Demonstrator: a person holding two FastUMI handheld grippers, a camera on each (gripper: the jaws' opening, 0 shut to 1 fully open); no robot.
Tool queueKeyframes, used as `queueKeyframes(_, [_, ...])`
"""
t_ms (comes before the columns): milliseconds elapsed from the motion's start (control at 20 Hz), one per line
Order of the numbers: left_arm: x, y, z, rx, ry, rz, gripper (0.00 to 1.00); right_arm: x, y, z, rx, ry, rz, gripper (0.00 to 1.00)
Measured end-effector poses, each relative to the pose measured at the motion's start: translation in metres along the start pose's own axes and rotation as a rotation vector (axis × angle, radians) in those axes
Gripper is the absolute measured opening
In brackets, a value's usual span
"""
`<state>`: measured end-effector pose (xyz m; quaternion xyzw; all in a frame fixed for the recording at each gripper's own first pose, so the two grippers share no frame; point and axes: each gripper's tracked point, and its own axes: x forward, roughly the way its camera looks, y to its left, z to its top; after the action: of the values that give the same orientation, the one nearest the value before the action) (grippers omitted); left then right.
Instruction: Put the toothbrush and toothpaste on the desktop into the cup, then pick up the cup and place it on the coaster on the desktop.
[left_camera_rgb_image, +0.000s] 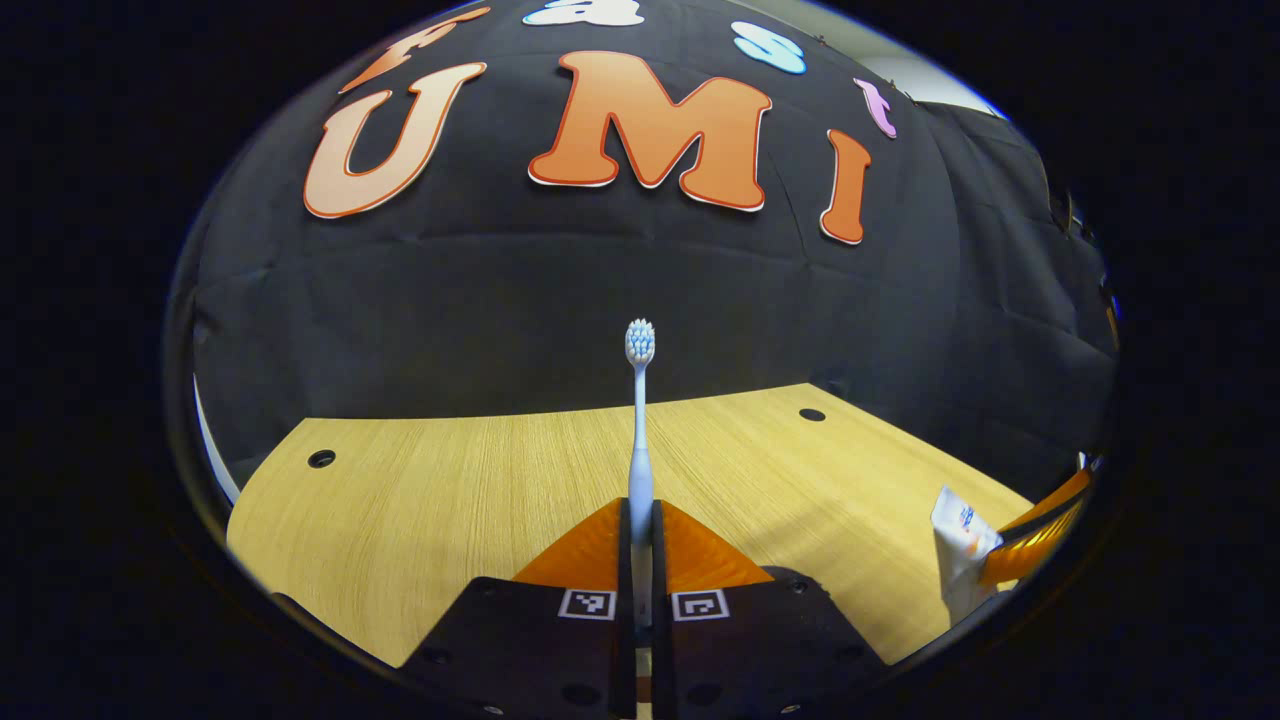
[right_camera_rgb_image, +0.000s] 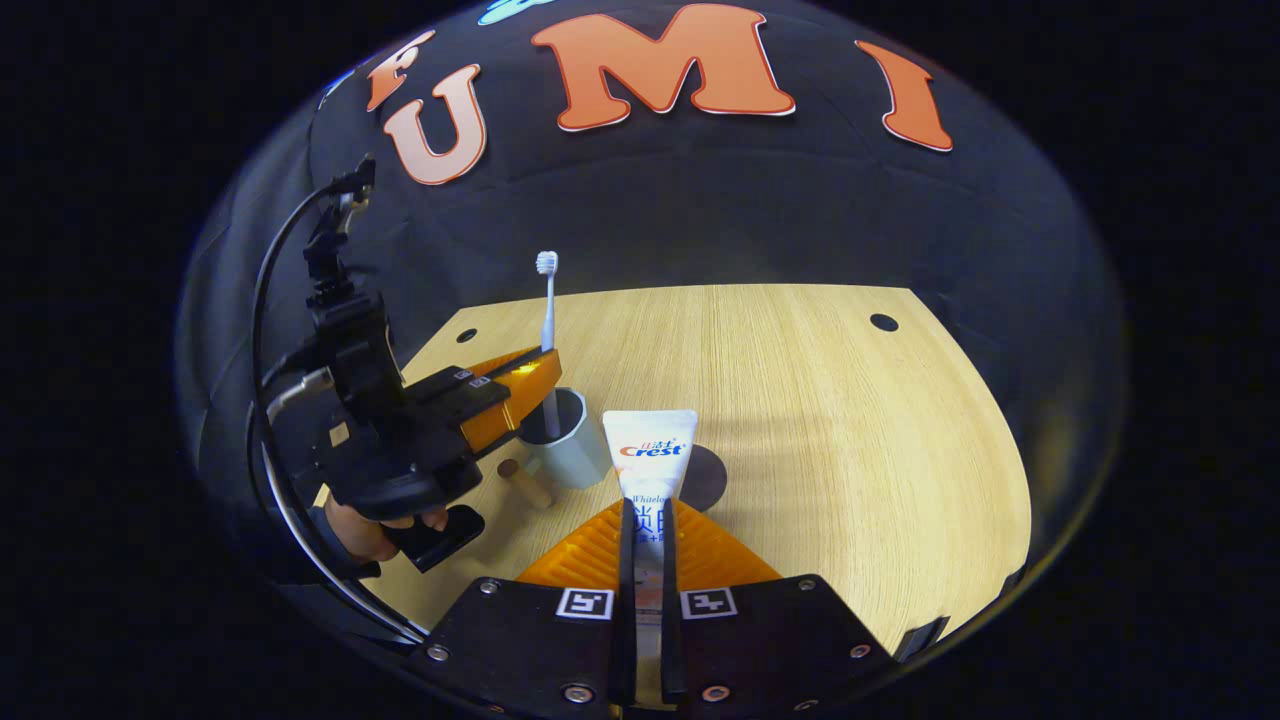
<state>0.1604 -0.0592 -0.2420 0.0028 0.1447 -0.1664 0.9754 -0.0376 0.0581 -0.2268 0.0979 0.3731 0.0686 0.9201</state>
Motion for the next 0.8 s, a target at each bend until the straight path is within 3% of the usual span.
queueKeyframes(800, [-0.013,0.015,-0.031,0.075,0.059,0.033,0.08,0.007,-0.001,-0.002,0.016,0.003,-0.042,0.10])
